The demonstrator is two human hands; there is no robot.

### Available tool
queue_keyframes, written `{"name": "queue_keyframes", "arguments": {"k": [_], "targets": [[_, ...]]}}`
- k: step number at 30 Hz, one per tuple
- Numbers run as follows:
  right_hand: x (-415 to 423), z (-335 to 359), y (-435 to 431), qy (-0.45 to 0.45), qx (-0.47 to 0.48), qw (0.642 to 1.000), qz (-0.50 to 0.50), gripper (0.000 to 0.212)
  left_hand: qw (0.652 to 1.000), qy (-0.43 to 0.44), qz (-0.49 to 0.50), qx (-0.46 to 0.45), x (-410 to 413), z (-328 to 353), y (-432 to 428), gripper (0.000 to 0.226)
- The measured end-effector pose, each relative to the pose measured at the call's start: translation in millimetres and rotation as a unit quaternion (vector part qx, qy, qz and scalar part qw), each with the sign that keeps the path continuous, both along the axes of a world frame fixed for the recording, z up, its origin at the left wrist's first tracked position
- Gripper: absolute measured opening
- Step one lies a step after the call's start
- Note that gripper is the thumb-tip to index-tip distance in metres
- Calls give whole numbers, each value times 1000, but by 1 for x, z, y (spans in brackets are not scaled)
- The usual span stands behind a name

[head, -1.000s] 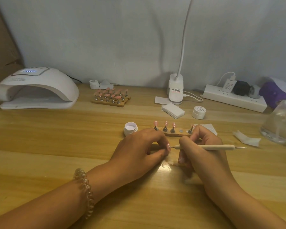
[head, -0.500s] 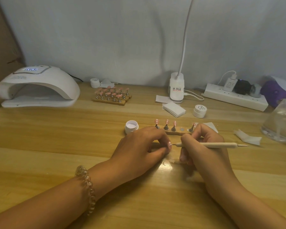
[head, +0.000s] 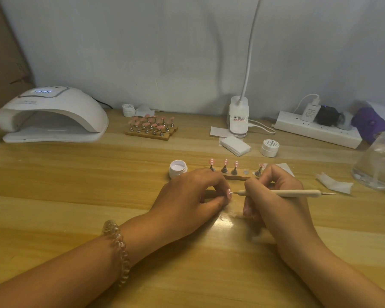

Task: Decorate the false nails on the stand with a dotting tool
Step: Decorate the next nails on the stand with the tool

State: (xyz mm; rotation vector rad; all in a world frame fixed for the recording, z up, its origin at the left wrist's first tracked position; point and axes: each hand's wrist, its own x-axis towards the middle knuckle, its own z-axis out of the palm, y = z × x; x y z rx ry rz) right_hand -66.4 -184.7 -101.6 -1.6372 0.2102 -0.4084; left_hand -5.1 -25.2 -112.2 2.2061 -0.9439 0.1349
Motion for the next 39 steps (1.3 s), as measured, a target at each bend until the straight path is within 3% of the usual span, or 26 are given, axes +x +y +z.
{"name": "queue_keyframes", "arguments": {"k": [4, 12, 18, 39], "targets": [[-1, 2, 1, -8, 7, 1000, -3, 22, 1000, 2, -1, 1, 0, -1, 0, 4], [-3, 6, 1, -36, 68, 997, -23, 43, 1000, 16, 2, -10, 2, -2, 0, 4], [-3, 4, 2, -14, 21, 1000, 1, 26, 1000, 17, -1, -8, 2, -2, 0, 2], [-1, 1, 0, 8, -13, 1000, 6, 26, 1000, 18, -5, -5, 1, 0, 1, 11]]}}
